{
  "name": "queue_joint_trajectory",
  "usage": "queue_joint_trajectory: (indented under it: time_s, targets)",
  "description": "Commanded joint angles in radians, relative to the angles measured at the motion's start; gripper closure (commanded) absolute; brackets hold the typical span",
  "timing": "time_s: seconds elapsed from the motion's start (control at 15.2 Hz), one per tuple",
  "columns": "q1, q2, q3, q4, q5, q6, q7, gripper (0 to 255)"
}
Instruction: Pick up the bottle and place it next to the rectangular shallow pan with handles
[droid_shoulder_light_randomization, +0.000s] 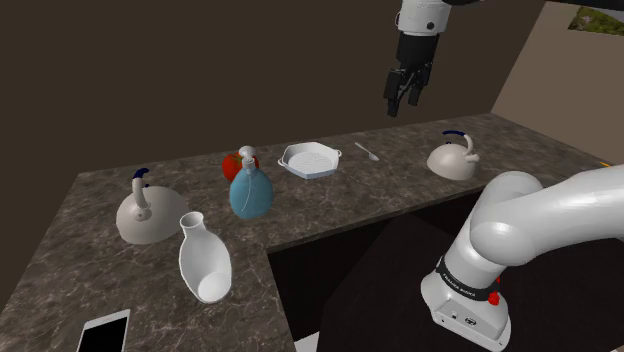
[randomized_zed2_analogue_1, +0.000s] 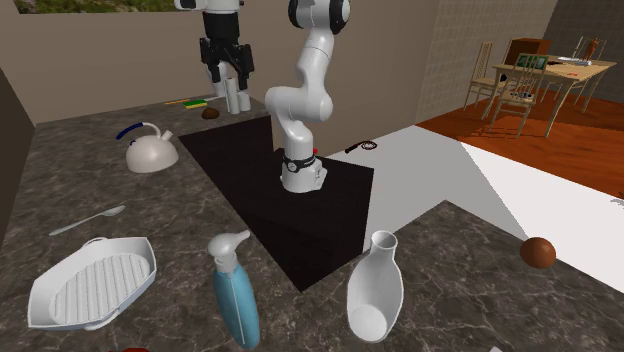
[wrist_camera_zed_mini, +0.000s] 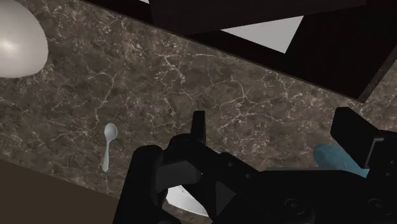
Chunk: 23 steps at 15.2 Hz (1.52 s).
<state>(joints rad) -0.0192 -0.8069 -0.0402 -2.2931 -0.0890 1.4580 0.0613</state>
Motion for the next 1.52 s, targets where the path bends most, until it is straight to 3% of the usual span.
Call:
queue_joint_trajectory:
  time_s: [0.0,0.79,1.45]
  targets:
    - [0.0,0.0,0.0,0.0,0.0,0.0,0.0,0]
    - [0.065,0.18,0.231,-0.003,0.168,0.179,0.282,0]
    - [0.093,0.447,0.414,0.128,0.212,0.327,0.513,0]
